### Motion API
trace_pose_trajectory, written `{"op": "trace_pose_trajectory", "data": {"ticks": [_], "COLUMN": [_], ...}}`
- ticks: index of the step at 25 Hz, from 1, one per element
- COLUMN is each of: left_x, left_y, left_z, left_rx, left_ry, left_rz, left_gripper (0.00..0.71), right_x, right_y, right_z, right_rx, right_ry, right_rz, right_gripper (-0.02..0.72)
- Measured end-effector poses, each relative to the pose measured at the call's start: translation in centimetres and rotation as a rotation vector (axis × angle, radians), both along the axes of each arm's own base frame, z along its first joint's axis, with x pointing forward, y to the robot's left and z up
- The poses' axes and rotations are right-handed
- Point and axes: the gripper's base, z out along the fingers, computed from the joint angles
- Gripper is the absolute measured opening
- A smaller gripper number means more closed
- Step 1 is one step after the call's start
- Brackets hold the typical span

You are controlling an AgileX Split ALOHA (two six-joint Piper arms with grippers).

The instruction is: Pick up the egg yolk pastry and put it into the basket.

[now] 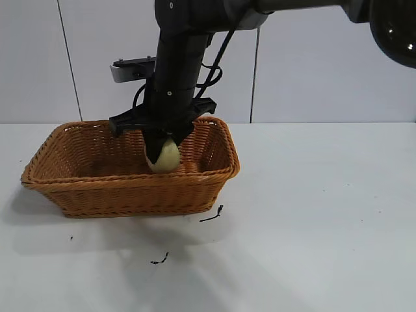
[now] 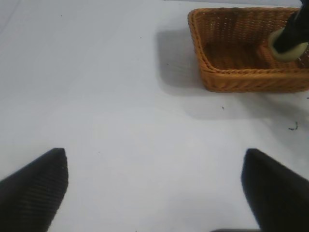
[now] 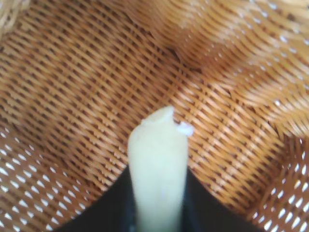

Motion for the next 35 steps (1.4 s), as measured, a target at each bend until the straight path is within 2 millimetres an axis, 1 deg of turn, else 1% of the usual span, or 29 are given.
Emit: {"op": "trace_pose_trajectory", "data": {"ticks": [2, 4, 6, 7, 11, 13, 15, 17, 20, 23, 26, 30, 33, 35], "left_x": [0.0, 0.0, 0.0, 0.0, 0.0, 0.0, 0.0, 0.0, 0.0, 0.0, 0.0, 0.0, 0.0, 0.0], "left_y": [0.0, 0.0, 0.0, 0.0, 0.0, 0.0, 0.0, 0.0, 0.0, 0.0, 0.0, 0.0, 0.0, 0.0], "left_z": [0.0, 0.0, 0.0, 0.0, 0.0, 0.0, 0.0, 0.0, 0.0, 0.0, 0.0, 0.0, 0.0, 0.0], "left_rx": [0.0, 0.0, 0.0, 0.0, 0.0, 0.0, 0.0, 0.0, 0.0, 0.0, 0.0, 0.0, 0.0, 0.0], "left_ry": [0.0, 0.0, 0.0, 0.0, 0.0, 0.0, 0.0, 0.0, 0.0, 0.0, 0.0, 0.0, 0.0, 0.0], "left_rz": [0.0, 0.0, 0.0, 0.0, 0.0, 0.0, 0.0, 0.0, 0.0, 0.0, 0.0, 0.0, 0.0, 0.0], "left_gripper": [0.696, 0.696, 0.696, 0.696, 0.696, 0.696, 0.696, 0.696, 0.696, 0.696, 0.696, 0.696, 0.696, 0.696], "right_x": [0.1, 0.2, 0.2, 0.2, 0.3, 0.7, 1.6, 2.9, 5.1, 7.3, 8.7, 9.6, 9.8, 9.6], "right_y": [0.1, 0.1, 0.2, 0.2, 0.0, -0.7, -2.2, -4.5, -9.1, -14.8, -20.3, -26.9, -30.4, -31.9], "right_z": [0.6, 1.6, 3.3, 4.0, 7.9, 9.6, 10.6, 10.9, 10.8, 10.8, 10.8, 10.8, 10.8, 10.8], "right_rx": [0.007, 0.011, 0.021, 0.023, 0.067, 0.092, 0.106, 0.103, 0.086, 0.071, 0.06, 0.056, 0.061, 0.074], "right_ry": [-0.009, -0.014, -0.027, -0.031, -0.094, -0.124, -0.147, -0.153, -0.149, -0.156, -0.161, -0.163, -0.162, -0.148], "right_rz": [0.001, 0.003, 0.005, 0.006, 0.007, -0.007, -0.041, -0.089, -0.183, -0.297, -0.399, -0.52, -0.584, -0.61], "right_gripper": [0.542, 0.636, 0.673, 0.68, 0.693, 0.693, 0.693, 0.693, 0.693, 0.693, 0.693, 0.692, 0.692, 0.692]}}
